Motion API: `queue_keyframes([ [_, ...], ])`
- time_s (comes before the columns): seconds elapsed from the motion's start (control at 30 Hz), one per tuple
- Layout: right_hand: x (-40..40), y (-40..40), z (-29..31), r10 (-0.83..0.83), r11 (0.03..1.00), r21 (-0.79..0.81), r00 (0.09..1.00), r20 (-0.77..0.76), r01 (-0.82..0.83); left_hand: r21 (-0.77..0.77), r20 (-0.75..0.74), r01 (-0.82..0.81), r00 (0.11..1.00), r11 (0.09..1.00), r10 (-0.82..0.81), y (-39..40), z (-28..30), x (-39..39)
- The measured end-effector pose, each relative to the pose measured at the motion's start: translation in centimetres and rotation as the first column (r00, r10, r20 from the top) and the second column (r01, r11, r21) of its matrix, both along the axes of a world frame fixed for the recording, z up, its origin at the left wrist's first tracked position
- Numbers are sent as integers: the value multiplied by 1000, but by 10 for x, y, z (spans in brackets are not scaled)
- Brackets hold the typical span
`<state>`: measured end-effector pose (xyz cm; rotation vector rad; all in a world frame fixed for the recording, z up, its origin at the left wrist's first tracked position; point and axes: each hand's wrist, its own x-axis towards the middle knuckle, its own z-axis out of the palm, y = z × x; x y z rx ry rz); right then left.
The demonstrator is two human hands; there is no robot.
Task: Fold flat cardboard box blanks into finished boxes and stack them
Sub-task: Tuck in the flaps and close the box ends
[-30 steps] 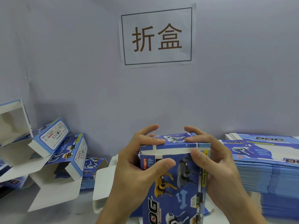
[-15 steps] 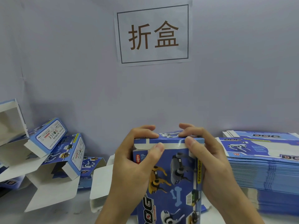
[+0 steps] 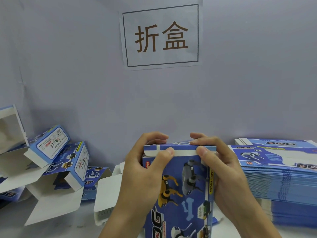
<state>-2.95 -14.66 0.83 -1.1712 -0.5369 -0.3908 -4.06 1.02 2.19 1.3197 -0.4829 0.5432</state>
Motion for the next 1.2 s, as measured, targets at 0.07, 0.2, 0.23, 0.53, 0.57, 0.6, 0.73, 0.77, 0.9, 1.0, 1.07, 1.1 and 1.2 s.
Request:
queue_keyframes([
  [0.07,0,1,1,-42,999,-23,999,15,43,-7,6,-24,1000,1000,24,-2,0,-1],
  [0.2,-5,6,5,-89,992,-82,992,87,97,-8,40,-71,997,997,71,-4,3,-4],
  [0.23,-6,8,6,-97,990,-90,990,98,106,-3,50,-77,996,997,77,-3,3,-5],
  [0.53,-6,8,8,-27,1000,11,997,77,26,58,55,142,988,988,-145,12,-3,-4],
  [0.57,-6,6,8,-43,999,4,996,73,42,66,69,173,982,983,-177,14,-4,-4],
  [0.6,-5,3,8,-64,998,-4,996,65,65,73,85,195,976,978,-201,16,-5,-4],
  [0.73,-4,-5,4,-30,1000,-2,999,32,30,90,130,226,963,970,-236,17,-7,-2],
  [0.77,-5,-6,3,6,1000,-5,999,36,-6,95,142,222,962,971,-233,17,-7,-1],
  [0.9,-9,-7,4,71,993,-103,995,75,-63,93,164,244,952,965,-257,18,-7,1],
  [1.0,-8,-5,5,69,993,-99,996,63,-63,80,120,240,961,967,-248,20,-9,1],
  [1.07,-7,-4,4,73,994,-82,996,55,-68,67,104,216,969,974,-222,19,-10,3],
  [1.1,-7,-4,4,78,994,-77,996,52,-74,54,109,201,972,978,-206,18,-10,3],
  [1.2,-7,-5,4,105,993,-59,994,36,-103,6,123,157,980,988,-156,11,-9,2],
])
